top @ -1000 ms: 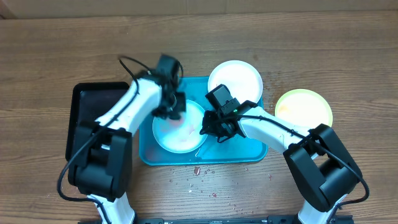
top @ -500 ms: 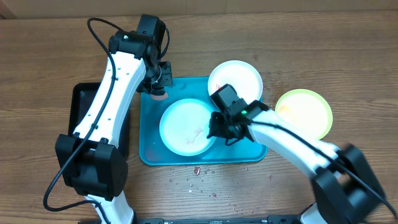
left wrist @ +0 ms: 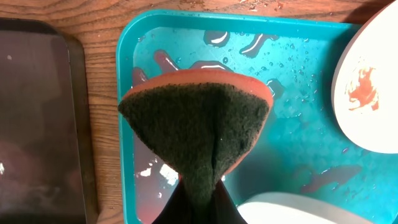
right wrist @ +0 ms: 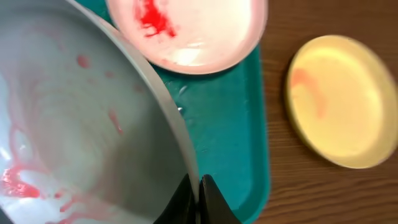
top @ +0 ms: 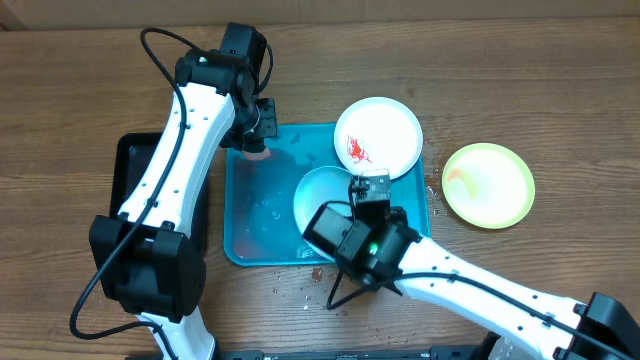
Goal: Clean dirty plates on tray and stack at the side
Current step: 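Lift the white plate with the right gripper and carry it right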
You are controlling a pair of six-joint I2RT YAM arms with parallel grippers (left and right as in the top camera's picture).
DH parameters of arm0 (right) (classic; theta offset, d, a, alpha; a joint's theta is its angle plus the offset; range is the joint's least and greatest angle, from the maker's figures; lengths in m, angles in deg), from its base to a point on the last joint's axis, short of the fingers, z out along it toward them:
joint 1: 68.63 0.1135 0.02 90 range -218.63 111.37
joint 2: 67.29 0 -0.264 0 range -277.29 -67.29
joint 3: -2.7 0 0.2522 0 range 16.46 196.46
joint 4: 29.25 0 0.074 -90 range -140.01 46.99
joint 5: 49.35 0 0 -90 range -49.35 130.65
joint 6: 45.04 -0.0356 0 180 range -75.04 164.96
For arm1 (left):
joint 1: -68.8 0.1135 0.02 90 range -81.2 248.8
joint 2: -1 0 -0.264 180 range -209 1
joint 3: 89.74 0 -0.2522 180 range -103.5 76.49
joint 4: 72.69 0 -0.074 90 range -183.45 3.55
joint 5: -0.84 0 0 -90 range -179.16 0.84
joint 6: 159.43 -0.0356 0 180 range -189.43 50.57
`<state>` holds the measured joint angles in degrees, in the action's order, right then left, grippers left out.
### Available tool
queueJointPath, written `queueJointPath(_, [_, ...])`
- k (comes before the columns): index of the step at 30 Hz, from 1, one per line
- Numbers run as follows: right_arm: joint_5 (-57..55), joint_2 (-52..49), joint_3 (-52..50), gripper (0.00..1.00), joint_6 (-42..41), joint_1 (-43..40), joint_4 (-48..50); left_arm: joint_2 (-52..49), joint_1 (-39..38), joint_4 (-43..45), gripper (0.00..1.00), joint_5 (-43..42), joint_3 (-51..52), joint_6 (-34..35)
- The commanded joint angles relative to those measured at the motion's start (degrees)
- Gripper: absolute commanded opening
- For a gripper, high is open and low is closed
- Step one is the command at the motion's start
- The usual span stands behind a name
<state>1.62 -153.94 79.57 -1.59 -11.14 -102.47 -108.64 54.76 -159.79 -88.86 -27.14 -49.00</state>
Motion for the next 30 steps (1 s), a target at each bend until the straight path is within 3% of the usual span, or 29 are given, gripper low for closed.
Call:
queueJointPath(1, [-12.0,1.0,2.3,0.04,-5.2,1.6,-3.0,0.2,-0.2,0.1,0.04,0.7,-0.2,-1.1])
queueJointPath(15, [-23.5,1.0,7.6,0.04,-1.0,2.3,-8.7,0.2,-0.2,0.1,0.04,0.7,-0.2,-1.1])
queueJointPath(25, [-43.6,1.0,7.8,0.04,-1.0,12.5,-10.1,0.2,-0.2,0.2,0.04,0.7,-0.2,-1.1])
queueJointPath(30, [-47.9,1.0,7.8,0.04,-1.0,14.6,-10.1,0.2,-0.2,0.2,0.04,0.7,-0.2,-1.1])
